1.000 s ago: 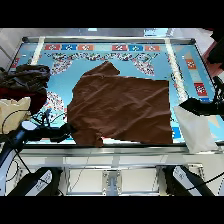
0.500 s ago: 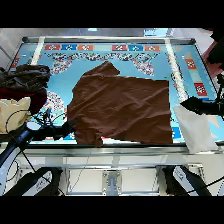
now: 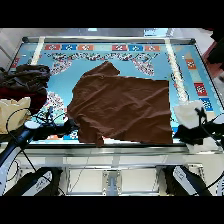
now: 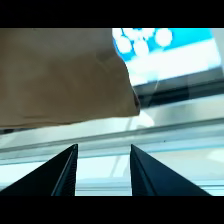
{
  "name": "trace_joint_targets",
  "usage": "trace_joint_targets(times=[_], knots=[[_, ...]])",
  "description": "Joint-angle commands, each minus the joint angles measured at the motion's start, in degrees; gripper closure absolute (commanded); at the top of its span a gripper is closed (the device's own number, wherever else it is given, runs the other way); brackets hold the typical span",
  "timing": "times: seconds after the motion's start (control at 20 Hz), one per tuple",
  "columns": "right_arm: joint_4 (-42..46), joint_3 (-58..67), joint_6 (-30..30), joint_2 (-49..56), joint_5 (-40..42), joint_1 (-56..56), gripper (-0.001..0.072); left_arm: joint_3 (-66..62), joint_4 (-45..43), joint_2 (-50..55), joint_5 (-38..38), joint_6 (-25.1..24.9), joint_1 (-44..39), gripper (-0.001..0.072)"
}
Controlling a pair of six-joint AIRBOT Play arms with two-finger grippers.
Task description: Fold the shirts.
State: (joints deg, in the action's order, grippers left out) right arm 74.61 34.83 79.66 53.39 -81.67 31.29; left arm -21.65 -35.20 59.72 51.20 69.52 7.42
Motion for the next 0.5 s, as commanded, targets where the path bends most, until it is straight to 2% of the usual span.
trace_joint_targets(times=[0.0,0.05,0.3,0.45], knots=[[-0.1,-7.3,2.0,1.9,5.5,0.0,0.0339,-0.1,0.5,0.0,1.2,-1.0,0.0,0.0696],[-0.9,-7.5,2.0,2.8,7.0,0.0,0.0318,-0.1,0.5,0.0,1.2,-1.0,0.0,0.0696],[-5.0,-7.5,3.0,4.5,14.8,0.0,0.0321,-0.1,0.5,0.0,1.2,-1.0,0.0,0.0696],[-5.4,-7.5,3.9,6.5,15.2,0.0,0.0324,-0.1,0.5,0.0,1.2,-1.0,0.0,0.0696]])
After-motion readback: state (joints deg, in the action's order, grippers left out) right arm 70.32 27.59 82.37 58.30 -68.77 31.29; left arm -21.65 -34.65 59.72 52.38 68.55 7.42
